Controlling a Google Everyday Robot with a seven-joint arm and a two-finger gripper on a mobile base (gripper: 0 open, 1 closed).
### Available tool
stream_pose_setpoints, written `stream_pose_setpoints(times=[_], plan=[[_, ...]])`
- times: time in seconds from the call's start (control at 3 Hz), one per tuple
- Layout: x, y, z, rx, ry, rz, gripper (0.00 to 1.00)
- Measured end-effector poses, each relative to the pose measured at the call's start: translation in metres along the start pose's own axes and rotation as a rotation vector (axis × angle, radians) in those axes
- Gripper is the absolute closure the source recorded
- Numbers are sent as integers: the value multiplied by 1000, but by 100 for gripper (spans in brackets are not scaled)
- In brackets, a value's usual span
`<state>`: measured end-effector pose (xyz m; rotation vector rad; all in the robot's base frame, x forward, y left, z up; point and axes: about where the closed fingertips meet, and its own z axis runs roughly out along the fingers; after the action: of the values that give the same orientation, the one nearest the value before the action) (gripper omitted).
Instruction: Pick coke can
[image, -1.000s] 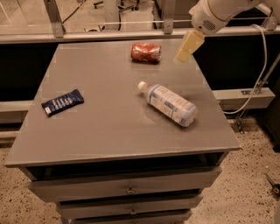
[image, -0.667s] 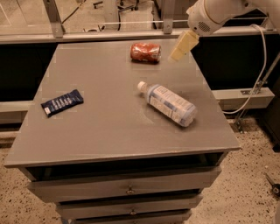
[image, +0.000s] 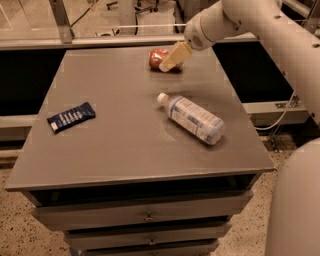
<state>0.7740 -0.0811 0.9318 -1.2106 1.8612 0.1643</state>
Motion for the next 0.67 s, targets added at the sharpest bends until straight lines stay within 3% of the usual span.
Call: stream_pose_setpoints(times=[0.33, 0.67], plan=[[-3, 2, 43, -42, -25, 54, 0], [5, 1, 73, -75, 0, 77, 0]])
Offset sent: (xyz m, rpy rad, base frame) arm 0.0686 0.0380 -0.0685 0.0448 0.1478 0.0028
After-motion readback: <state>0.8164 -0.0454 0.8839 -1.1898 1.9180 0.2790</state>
